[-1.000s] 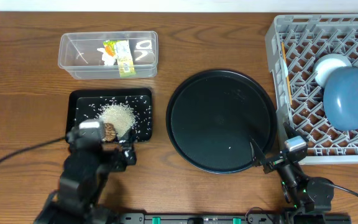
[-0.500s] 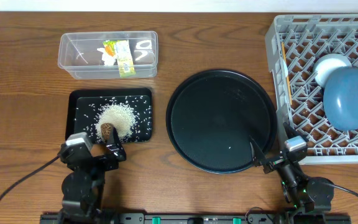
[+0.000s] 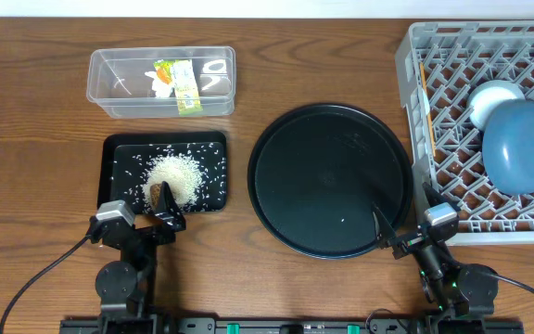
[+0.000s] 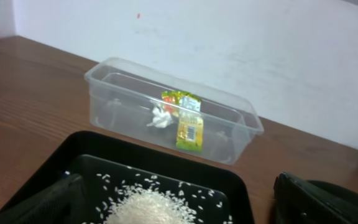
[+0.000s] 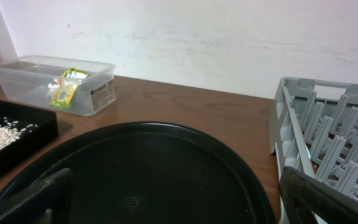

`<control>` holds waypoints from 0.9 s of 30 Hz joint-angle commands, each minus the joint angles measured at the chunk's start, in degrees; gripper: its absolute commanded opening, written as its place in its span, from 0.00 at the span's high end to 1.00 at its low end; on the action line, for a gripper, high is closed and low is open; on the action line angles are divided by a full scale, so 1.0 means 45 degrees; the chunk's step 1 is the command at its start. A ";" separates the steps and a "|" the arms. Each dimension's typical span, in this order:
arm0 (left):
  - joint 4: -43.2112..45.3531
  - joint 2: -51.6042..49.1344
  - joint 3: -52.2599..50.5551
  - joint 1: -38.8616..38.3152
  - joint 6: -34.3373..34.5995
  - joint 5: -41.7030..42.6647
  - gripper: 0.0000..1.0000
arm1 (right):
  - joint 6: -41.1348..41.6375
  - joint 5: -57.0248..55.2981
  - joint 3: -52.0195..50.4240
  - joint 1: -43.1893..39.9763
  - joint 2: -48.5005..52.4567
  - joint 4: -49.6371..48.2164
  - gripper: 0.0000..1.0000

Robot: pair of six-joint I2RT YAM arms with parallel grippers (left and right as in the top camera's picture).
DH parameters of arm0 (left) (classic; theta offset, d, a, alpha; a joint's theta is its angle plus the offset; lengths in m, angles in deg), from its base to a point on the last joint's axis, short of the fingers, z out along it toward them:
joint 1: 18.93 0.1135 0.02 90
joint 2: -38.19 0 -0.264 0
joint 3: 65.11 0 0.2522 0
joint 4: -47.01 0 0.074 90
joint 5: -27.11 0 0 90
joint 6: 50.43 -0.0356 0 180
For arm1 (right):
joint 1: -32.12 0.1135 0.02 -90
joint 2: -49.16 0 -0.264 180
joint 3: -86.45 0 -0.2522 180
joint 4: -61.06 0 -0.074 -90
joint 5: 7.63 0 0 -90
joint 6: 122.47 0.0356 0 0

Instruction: Sort waste into correct bins and load items into the dishwasher rack

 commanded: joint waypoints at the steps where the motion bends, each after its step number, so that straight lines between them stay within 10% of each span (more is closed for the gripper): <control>1: 0.0335 0.0112 -0.0355 0.0486 -0.0068 0.0175 0.02 | -0.0185 0.0044 -0.0024 -0.0087 -0.0078 0.0053 0.01; 27: -0.0427 0.0112 -0.0675 0.1399 -0.1078 0.0078 0.02 | -0.0185 0.0044 -0.0024 -0.0087 -0.0078 0.0053 0.01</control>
